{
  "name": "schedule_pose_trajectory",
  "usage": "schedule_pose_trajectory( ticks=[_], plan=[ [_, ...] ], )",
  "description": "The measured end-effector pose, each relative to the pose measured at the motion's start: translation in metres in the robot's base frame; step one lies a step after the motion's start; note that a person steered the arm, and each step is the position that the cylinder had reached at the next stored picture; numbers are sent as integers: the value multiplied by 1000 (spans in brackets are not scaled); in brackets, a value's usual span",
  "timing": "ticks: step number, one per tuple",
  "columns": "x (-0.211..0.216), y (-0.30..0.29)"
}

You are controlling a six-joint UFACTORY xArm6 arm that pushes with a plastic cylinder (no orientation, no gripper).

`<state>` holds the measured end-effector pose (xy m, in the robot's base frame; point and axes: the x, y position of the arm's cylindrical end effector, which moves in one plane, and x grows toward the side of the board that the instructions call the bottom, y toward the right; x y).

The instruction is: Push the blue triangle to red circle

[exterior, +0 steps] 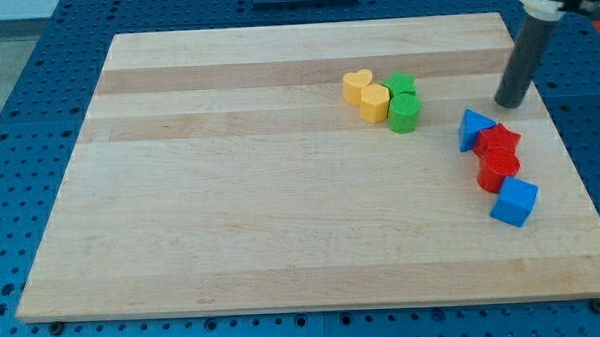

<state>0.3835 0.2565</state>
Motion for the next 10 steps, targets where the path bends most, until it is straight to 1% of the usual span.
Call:
schedule_pose_trajectory(
  ticks=[1,3,4,5,6,7,8,9,10],
  plan=[
    [21,-5],
    [57,-64],
    [64,-83],
    [54,-75],
    [33,-65],
    [43,-70],
    [64,-82],
    [65,-99],
    [54,-104]
  ],
)
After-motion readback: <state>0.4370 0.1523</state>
